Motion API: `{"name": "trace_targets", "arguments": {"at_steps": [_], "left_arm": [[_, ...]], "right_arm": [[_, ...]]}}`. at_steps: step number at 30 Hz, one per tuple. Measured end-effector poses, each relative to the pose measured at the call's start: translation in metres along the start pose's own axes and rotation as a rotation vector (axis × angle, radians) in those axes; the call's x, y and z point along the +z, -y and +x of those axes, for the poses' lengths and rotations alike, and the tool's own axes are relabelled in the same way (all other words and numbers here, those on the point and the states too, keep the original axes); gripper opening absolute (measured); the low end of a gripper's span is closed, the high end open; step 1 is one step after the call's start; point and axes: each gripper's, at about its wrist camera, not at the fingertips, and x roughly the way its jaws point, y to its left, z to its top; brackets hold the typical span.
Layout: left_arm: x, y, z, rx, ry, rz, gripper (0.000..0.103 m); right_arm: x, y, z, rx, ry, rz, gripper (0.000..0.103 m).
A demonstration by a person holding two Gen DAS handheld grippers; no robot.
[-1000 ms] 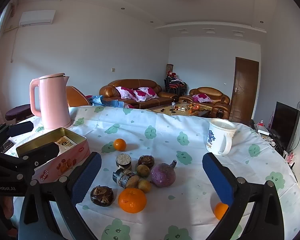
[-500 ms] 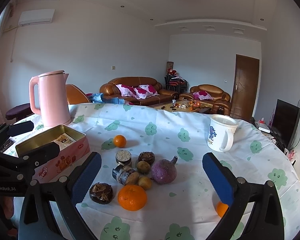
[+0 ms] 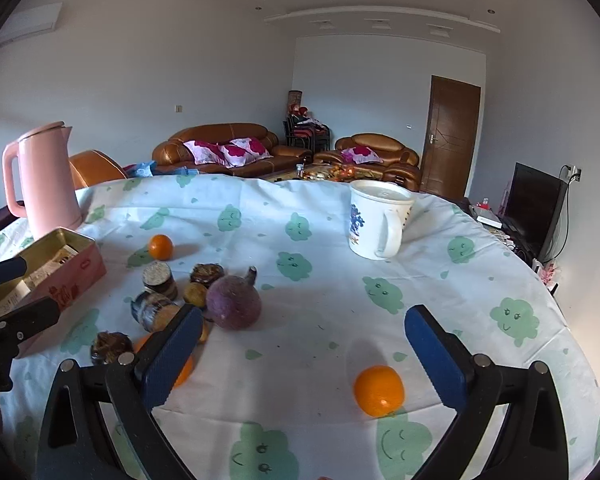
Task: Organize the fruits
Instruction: 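Grasp the orange with the right tool while the left tool grasps a dark mangosteen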
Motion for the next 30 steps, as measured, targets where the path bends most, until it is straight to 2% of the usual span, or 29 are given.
{"name": "trace_targets", "arguments": {"at_steps": [3,7,9,11,13,18,19,20,25,27,30], "left_arm": [[-0.001,0.006,0.007,-0.022,-0.033,0.014,0.100],[-0.002,0.009,0.018,-0.051,-0.080,0.018,0.090],[-0.003,0.011,0.021,-0.062,-0.098,0.020,0.088],[-0.004,0.012,0.024,-0.071,-0.117,0.020,0.087],[-0.003,0.012,0.028,-0.081,-0.130,0.019,0.082],[-0.004,0.016,0.037,-0.101,-0.181,0.034,0.077],[-0.005,0.016,0.039,-0.104,-0.190,0.034,0.073],[-0.005,0.017,0.041,-0.110,-0.200,0.036,0.069],[-0.007,0.023,0.050,-0.132,-0.254,0.063,0.066],[-0.008,0.023,0.055,-0.145,-0.279,0.064,0.065],[-0.009,0.020,0.061,-0.165,-0.306,0.039,0.060]], "right_arm": [[-0.006,0.009,0.005,-0.017,-0.032,-0.007,0.102],[-0.014,0.022,0.009,-0.025,-0.058,0.006,0.100],[-0.018,0.028,0.011,-0.034,-0.075,0.003,0.097],[-0.021,0.034,0.013,-0.032,-0.095,0.012,0.088],[-0.024,0.040,0.015,-0.033,-0.111,0.017,0.083],[-0.027,0.050,0.022,-0.018,-0.148,0.047,0.082],[-0.028,0.051,0.024,-0.021,-0.155,0.048,0.082],[-0.029,0.052,0.026,-0.017,-0.162,0.049,0.078],[-0.032,0.051,0.039,0.029,-0.221,0.053,0.065],[-0.033,0.050,0.041,0.037,-0.229,0.045,0.065],[-0.034,0.050,0.048,0.061,-0.262,0.047,0.054]]}}
